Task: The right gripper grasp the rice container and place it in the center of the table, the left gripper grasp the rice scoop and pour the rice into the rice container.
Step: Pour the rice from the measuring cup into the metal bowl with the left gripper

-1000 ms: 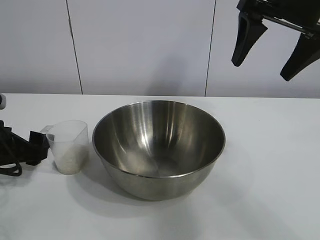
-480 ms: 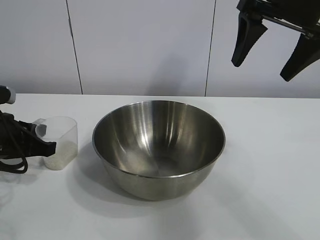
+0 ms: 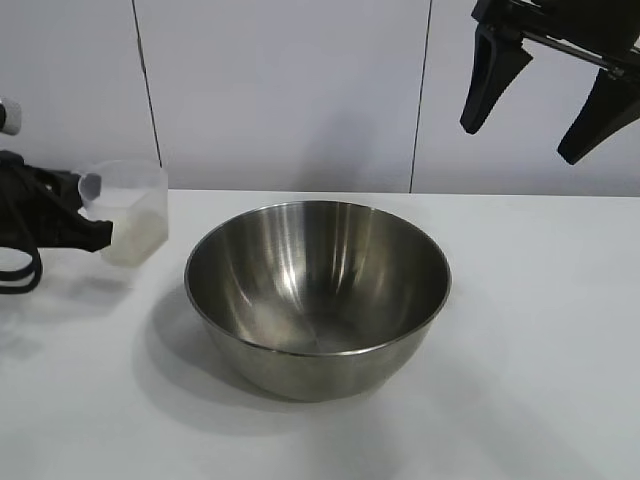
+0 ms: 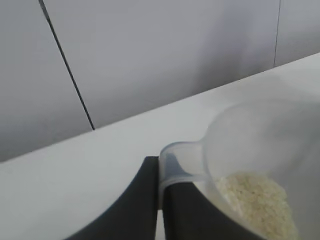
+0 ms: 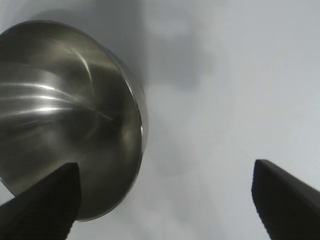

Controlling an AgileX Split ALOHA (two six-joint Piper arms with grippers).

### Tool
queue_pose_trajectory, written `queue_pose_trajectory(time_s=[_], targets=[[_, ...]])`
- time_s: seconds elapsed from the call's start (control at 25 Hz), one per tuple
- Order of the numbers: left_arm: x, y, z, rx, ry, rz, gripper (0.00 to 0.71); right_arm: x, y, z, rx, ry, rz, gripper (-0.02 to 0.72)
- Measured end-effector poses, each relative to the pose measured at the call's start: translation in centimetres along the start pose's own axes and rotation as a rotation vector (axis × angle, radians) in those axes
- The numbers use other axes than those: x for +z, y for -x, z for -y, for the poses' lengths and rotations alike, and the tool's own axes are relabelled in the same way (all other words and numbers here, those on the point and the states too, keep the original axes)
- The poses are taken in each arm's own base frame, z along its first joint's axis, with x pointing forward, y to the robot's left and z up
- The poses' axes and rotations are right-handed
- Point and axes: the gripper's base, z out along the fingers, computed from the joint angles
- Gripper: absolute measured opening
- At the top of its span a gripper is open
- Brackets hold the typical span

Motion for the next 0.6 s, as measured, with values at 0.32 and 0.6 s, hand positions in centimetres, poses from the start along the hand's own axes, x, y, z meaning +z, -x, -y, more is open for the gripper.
queue_pose_trajectory(time_s=[0.32,0.6], targets=[[1.9,6.2,2.3,0.347,-0.123,-0.011,0.008,0.0,0.0,0.0,0.0,0.001,0.001,0.643],[3.2,9.3,6.5,0.699,-0.269,-0.006,0.008,0.0,0.0,0.0,-0.004,0.001,0.002,0.643]])
